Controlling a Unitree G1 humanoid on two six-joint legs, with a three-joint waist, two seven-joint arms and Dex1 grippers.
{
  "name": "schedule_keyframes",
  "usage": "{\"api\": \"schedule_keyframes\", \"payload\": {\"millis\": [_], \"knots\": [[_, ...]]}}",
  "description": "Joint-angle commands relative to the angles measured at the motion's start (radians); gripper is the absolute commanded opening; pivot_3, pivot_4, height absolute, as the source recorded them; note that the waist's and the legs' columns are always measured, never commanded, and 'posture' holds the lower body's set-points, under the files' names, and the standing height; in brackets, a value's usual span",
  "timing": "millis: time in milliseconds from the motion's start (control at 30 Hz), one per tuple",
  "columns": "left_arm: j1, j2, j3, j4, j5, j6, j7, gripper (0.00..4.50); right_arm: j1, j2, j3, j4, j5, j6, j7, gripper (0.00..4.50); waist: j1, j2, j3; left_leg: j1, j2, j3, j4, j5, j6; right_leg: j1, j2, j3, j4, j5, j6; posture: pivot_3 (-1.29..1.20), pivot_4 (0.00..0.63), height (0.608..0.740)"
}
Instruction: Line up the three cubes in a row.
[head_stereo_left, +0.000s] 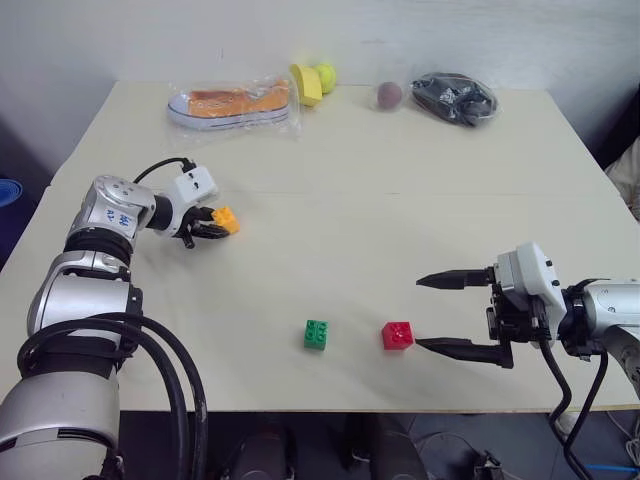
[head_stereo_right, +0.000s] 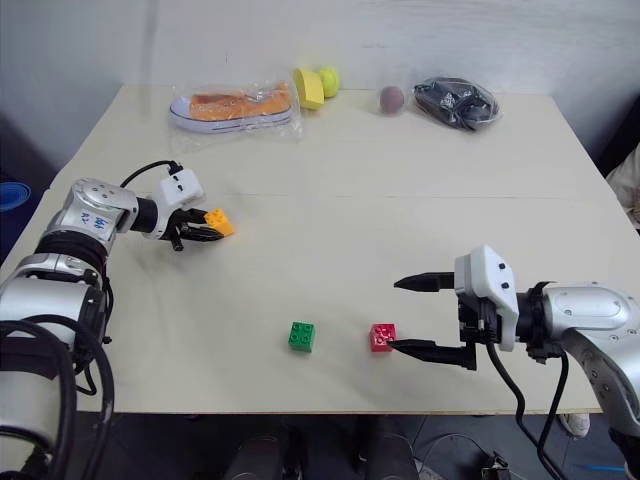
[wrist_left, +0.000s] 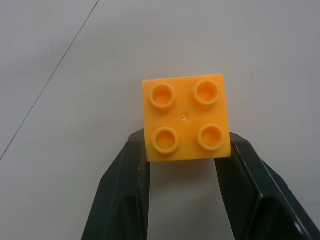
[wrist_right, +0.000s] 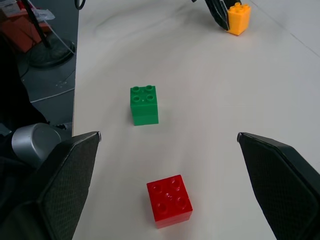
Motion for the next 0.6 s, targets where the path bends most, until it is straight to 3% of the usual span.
{"api": "schedule_keyframes", "payload": {"millis": [33, 200, 267, 433, 600], "knots": [[-0.013, 0.006, 0.038, -0.036, -0.042, -0.023, -0.102, 1.49, -0.004, -0.025, -0.031, -0.021, 0.014, -0.012, 0.012, 4.5, 0.0, 0.0, 0.0, 0.0, 0.0, 0.0, 0.0, 0.0, 0.0, 0.0, 0.0, 0.0, 0.0, 0.0, 0.0, 0.0, 0.15, 0.74], [0.057, 0.014, 0.026, -0.167, -0.094, -0.062, -0.417, 1.49, 0.002, -0.047, -0.018, -0.016, 0.004, -0.029, 0.054, 4.5, 0.0, 0.0, 0.0, 0.0, 0.0, 0.0, 0.0, 0.0, 0.0, 0.0, 0.001, 0.0, 0.0, 0.0, 0.0, 0.0, 0.15, 0.74], [0.209, 0.055, -0.042, -0.462, -0.203, 0.016, -0.511, 1.49, 0.02, -0.061, -0.006, -0.01, -0.024, -0.057, 0.088, 4.5, -0.003, 0.0, 0.0, 0.0, 0.0, 0.0, 0.001, 0.0, 0.0, 0.0, 0.001, 0.0, 0.0, 0.0, 0.0, 0.0, 0.15, 0.74], [0.578, 0.252, -0.131, -1.16, -0.406, 0.241, -0.538, 1.49, 0.02, -0.073, 0.001, 0.021, -0.044, -0.091, 0.126, 4.5, -0.027, 0.0, 0.0, 0.001, 0.003, -0.001, 0.001, -0.001, -0.002, 0.0, -0.004, 0.009, 0.001, 0.0, -0.001, 0.0, 0.15, 0.74], [0.695, 0.299, -0.12, -1.343, -0.416, 0.289, -0.461, 1.49, 0.019, -0.086, 0.005, 0.061, -0.069, -0.128, 0.168, 4.5, -0.008, 0.0, 0.0, 0.002, 0.002, -0.002, 0.004, -0.001, -0.001, 0.002, -0.005, 0.01, -0.002, -0.001, -0.002, 0.0, 0.15, 0.74]]}}
